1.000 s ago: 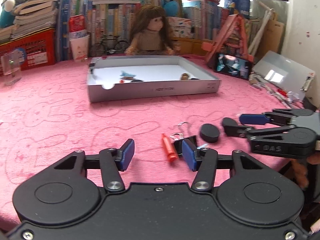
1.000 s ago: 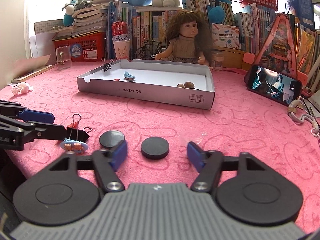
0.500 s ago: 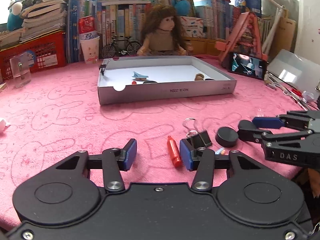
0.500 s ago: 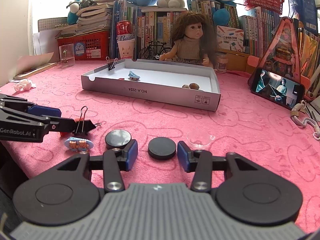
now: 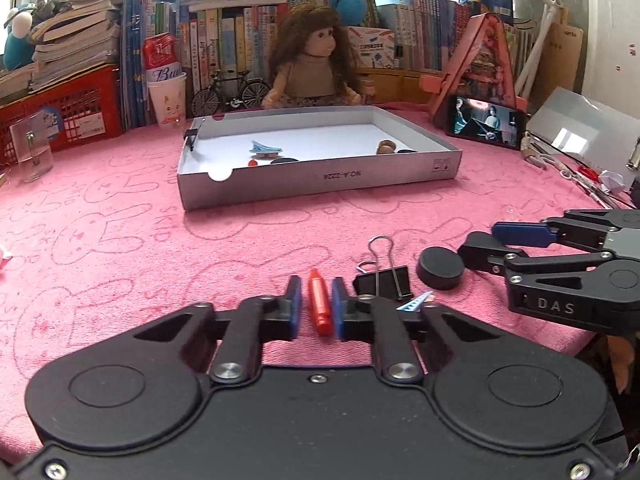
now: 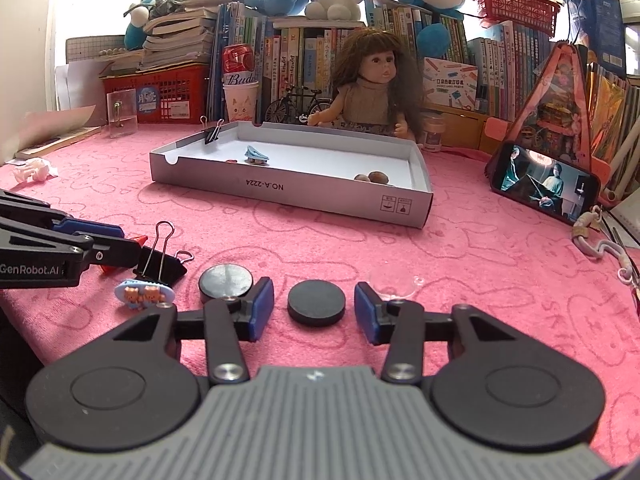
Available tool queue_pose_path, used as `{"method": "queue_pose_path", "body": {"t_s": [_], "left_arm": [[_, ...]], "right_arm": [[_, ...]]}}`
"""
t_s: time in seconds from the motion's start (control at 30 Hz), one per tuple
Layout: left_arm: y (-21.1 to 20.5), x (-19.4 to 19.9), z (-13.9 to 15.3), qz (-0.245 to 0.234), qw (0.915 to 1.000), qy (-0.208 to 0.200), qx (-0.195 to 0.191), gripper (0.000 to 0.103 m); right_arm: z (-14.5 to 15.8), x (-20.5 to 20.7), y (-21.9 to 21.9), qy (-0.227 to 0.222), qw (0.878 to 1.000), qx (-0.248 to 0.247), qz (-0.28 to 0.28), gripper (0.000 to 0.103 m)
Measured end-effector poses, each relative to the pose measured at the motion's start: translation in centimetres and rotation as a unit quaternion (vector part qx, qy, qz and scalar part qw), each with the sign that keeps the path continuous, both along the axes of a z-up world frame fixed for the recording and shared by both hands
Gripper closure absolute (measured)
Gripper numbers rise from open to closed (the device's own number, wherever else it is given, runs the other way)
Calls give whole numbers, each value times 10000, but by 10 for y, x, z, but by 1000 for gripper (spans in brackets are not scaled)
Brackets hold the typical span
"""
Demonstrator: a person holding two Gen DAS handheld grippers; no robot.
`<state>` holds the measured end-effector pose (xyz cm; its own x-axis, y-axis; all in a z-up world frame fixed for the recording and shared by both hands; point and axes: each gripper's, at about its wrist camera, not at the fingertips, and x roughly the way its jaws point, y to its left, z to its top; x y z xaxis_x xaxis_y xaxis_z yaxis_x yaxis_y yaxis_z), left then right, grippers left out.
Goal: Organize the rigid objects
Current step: 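Close the left tool on the red marker while the right tool closes on the black puck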
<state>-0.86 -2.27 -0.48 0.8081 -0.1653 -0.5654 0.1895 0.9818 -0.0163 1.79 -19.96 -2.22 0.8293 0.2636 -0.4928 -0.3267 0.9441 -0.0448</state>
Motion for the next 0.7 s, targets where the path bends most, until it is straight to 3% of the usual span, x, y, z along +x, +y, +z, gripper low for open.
{"method": "queue_pose_path", "body": {"t_s": [0.13,0.7], "left_arm": [[-2,-1,2,-8,10000,-9,-35,93],[12,25,22,190,9993,-157,-275,93]], "right_arm": [[0,-1,2,1,10000,-9,57,66],[15,14,-5,24,9996,257,-108,66]]}}
